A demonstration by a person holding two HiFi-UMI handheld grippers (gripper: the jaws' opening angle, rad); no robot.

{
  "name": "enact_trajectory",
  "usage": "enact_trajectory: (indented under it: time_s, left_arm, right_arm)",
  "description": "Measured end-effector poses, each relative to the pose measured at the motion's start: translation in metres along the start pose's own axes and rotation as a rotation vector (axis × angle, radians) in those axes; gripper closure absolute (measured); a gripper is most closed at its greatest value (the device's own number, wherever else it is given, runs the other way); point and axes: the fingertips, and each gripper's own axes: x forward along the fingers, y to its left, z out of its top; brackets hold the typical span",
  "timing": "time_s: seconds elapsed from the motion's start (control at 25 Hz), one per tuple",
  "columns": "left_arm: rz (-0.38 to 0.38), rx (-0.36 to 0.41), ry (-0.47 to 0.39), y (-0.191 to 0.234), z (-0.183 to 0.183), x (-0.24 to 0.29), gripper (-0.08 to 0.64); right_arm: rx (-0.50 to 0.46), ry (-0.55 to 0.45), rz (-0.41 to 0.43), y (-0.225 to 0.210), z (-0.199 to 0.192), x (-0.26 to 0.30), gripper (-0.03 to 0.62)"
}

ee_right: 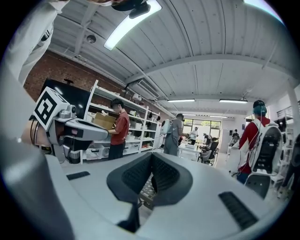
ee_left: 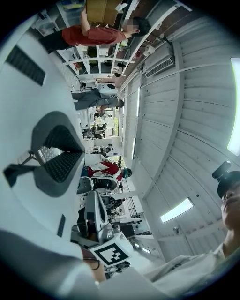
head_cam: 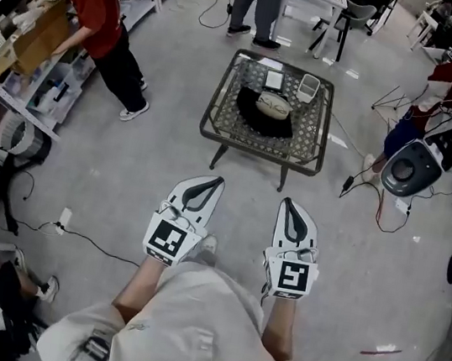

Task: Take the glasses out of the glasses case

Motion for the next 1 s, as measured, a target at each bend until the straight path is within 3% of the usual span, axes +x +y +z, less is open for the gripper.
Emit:
enact_trajectory:
  time_s: [0.36,1.0]
  left_arm:
    - [-0.052,-0.008,-0.004,0.053,-0.006,0.033,0.548]
    - [-0.07,-0.026,-0.014,0.087,-0.011,0.089,0.548]
  right_arm:
    - [-0.002,0.031,-0.032,0.01,0.001,0.059,0.586]
    - [-0.004,0.038,-0.031,-0.011,-0.007,0.123,0.586]
